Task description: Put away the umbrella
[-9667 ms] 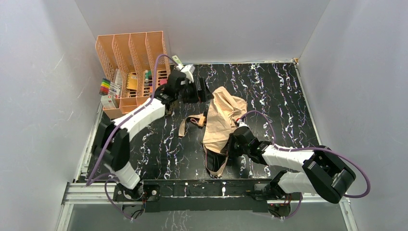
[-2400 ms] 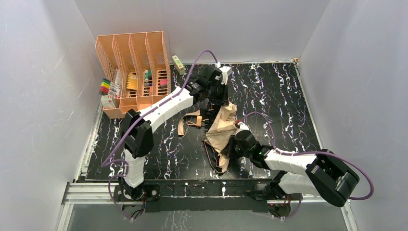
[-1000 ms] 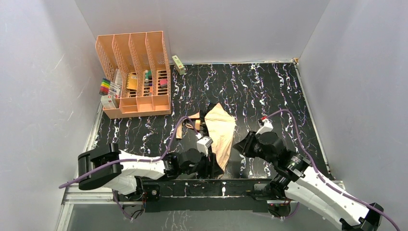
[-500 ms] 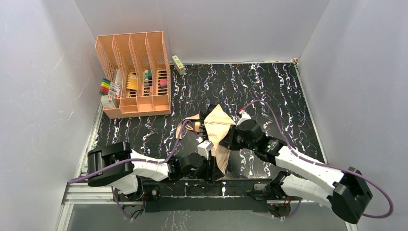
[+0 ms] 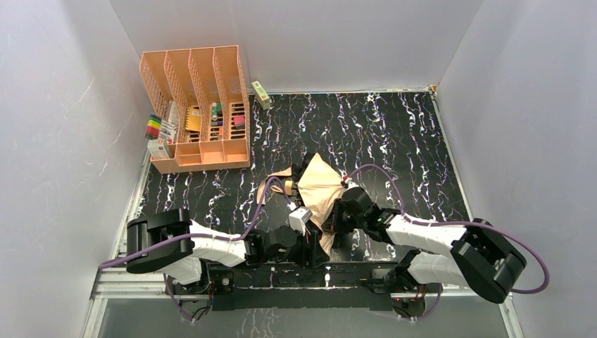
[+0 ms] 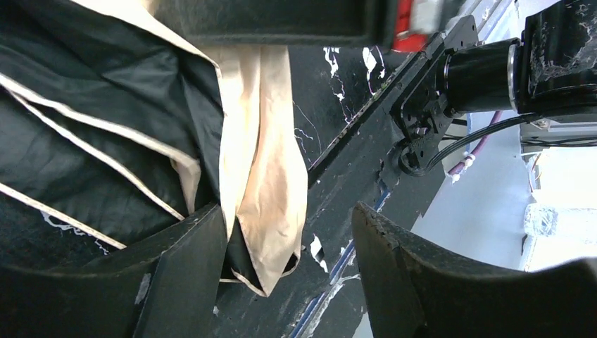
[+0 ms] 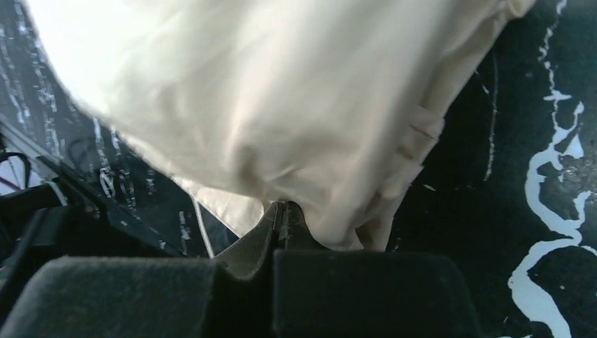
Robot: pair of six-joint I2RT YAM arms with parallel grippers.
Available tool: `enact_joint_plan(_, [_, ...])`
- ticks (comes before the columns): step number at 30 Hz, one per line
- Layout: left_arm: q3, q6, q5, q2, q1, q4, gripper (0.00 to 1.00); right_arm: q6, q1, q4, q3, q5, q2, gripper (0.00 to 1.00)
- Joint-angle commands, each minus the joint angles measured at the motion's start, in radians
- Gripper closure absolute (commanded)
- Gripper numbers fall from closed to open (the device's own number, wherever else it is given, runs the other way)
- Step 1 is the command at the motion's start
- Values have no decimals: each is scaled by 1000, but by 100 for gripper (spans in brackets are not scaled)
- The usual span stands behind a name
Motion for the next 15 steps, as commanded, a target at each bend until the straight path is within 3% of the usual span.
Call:
enact_joint_plan(1, [4,26,-57,-75,-9,-79,34,19,2,87,-38,30,60,100])
enact_joint_plan(6, [43,61,-103,-219,-9,-219,22,20,2,121,-84,42,108,100])
enact_joint_plan(11, [141,107,-270,-421,0,-521,10,21,2,138,-132,44,125,100])
enact_joint_plan(13, [197,133,-326,-485,30,-635,5,-3,2,161,-153,27,120,100])
enact_joint_plan(15, [246,178,-287,-527,111,-703,2,-19,2,174,-173,17,102,100])
